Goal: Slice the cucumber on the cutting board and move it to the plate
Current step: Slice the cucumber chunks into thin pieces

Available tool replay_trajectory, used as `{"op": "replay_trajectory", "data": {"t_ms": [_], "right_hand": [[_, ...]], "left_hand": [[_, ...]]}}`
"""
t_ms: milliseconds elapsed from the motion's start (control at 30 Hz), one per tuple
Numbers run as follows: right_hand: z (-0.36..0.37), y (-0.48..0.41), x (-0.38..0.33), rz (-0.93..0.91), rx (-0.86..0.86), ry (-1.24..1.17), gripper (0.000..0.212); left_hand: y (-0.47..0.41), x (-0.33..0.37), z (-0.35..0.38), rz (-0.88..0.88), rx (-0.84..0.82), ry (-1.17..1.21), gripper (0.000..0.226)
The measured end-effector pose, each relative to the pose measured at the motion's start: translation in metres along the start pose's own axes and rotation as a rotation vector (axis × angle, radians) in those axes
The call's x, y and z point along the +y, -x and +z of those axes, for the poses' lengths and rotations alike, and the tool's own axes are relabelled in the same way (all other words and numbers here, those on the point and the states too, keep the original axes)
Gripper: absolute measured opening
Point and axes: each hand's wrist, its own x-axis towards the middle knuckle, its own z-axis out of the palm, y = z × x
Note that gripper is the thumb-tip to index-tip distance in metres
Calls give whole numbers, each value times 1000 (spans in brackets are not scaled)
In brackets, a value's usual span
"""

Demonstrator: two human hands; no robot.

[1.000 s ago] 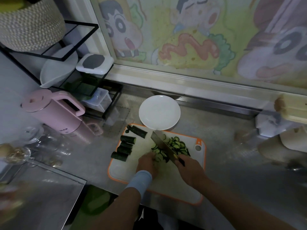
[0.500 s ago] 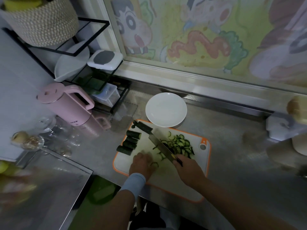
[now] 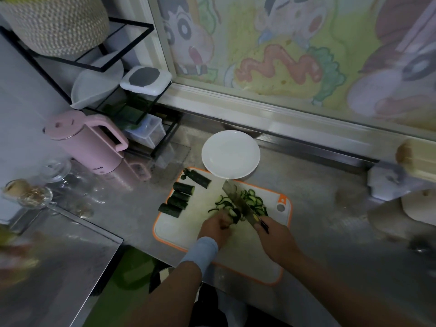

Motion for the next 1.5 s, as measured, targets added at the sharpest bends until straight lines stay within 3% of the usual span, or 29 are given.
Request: {"op": "replay_trajectory", "data": {"t_ms": [100, 167, 267, 400, 533, 667, 833, 900, 1000, 1133, 1300, 1500], "right_hand": [[-10, 0, 3, 5, 50, -4, 15], [-14, -3, 3, 5, 60, -7, 14], [-15, -6, -1, 14, 69, -12, 14], [-8, -9, -6, 38, 74, -36, 16], [3, -9, -12, 52, 75, -25, 15], [13, -5, -17, 56, 77, -28, 14], [12, 0, -10, 88, 121, -48, 13], [8, 0, -6, 95, 136, -64, 12], [1, -1, -3, 116, 134, -81, 12], [-4, -2, -3, 112, 123, -83, 11], [-3, -2, -1, 103, 119, -104, 10], [-2, -4, 0, 89, 111, -122, 8]], "left_hand": [[-10, 31, -11, -5, -83, 278, 30], [-18, 36, -24, -58, -104, 342, 29], [-25, 24, -45, -72, 54, 188, 29], [-35, 3, -46, 18, -120, 58, 17], [-42, -10, -47, -81, 120, -2, 43], [-40, -11, -26, -108, -23, -207, 61], [-32, 16, 10, -19, -54, -8, 55], [-29, 17, 11, 40, -6, -83, 55], [-32, 15, 3, 210, 61, -415, 50], [-42, 22, -1, 259, -24, -657, 54], [-48, 15, -9, 294, 29, -715, 34], [-45, 17, -3, 336, 85, -633, 37]]}}
